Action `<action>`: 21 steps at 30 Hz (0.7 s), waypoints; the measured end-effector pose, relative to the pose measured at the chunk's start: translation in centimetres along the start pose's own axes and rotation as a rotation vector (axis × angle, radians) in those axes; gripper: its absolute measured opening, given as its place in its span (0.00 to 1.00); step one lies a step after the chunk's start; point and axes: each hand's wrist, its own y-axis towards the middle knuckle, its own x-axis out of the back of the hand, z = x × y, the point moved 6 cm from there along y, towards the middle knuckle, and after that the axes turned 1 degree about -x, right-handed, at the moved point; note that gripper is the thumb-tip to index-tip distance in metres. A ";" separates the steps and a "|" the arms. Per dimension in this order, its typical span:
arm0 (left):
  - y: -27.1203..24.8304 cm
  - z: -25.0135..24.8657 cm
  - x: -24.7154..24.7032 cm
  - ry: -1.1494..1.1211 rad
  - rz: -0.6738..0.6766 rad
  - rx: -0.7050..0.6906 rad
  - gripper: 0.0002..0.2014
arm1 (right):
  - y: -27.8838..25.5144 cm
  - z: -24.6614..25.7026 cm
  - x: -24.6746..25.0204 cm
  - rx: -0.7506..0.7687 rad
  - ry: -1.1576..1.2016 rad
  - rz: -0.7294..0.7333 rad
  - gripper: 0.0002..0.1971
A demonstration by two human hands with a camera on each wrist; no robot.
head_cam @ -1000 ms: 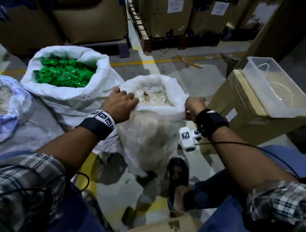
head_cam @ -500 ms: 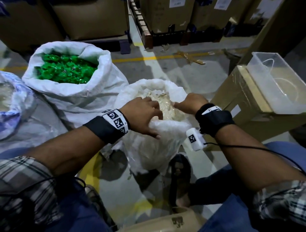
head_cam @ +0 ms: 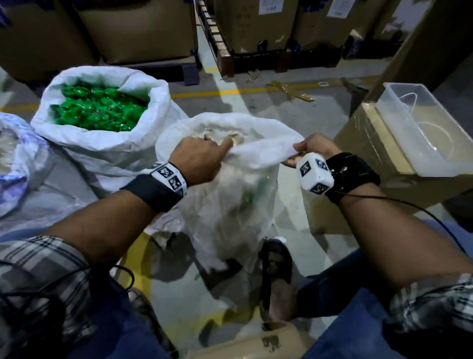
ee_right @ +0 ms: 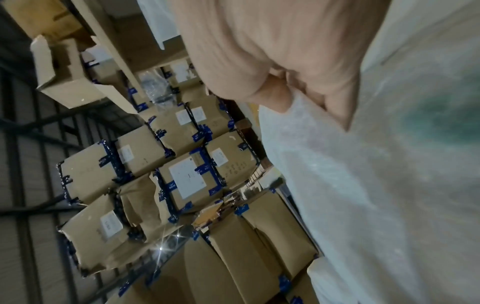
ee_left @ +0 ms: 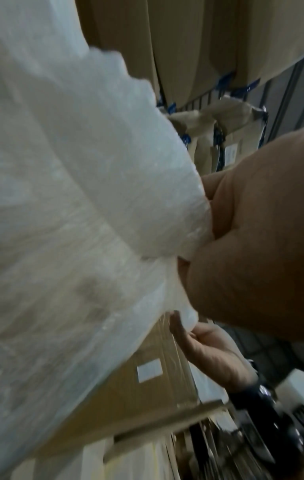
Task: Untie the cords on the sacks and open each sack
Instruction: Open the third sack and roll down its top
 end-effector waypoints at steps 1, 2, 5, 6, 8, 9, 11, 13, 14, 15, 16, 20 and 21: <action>0.0 1.0 0.0 0.006 -0.035 0.031 0.19 | 0.1 0.1 -0.1 0.010 0.129 0.017 0.19; 0.1 1.6 0.0 0.020 -0.058 0.046 0.18 | 0.1 0.4 -0.3 0.029 0.247 0.044 0.22; -0.1 2.5 -0.2 0.087 -0.121 0.049 0.18 | 0.2 -0.2 -2.1 0.044 0.381 0.114 0.27; -0.1 2.2 -0.2 0.108 -0.148 0.035 0.19 | 0.3 -0.4 -2.3 0.051 0.367 0.121 0.27; -0.1 1.1 -0.8 0.124 -0.150 -0.019 0.19 | 0.5 -0.8 -2.2 0.082 0.301 0.102 0.25; -0.3 0.3 -1.3 0.121 -0.120 -0.048 0.20 | 0.6 -0.9 -2.2 0.116 0.225 0.089 0.24; -0.9 -0.9 -2.6 0.076 -0.031 -0.087 0.23 | 1.2 -1.0 -0.9 0.195 -0.062 -0.092 0.26; -1.4 -1.3 -3.6 0.056 0.028 -0.088 0.31 | 1.2 0.2 1.3 0.347 -0.600 -0.487 0.34; -1.3 -1.3 -3.7 0.031 0.046 -0.070 0.37 | 1.0 1.0 1.5 0.445 -0.903 -0.625 0.34; -1.1 -1.1 -3.7 -0.030 0.061 -0.049 0.40 | 0.7 1.8 1.3 0.547 -1.149 -0.721 0.31; -0.8 -0.9 -3.5 -0.104 0.075 -0.034 0.40 | 0.4 2.2 1.1 0.635 -1.322 -0.781 0.27; 0.0 -0.9 -2.8 -0.055 0.106 -0.109 0.24 | 1.0 2.4 1.0 0.587 -1.487 -0.707 0.13; 0.0 -1.1 -2.8 -0.053 0.119 -0.144 0.22 | 1.4 2.2 1.3 0.503 -1.433 -0.657 0.12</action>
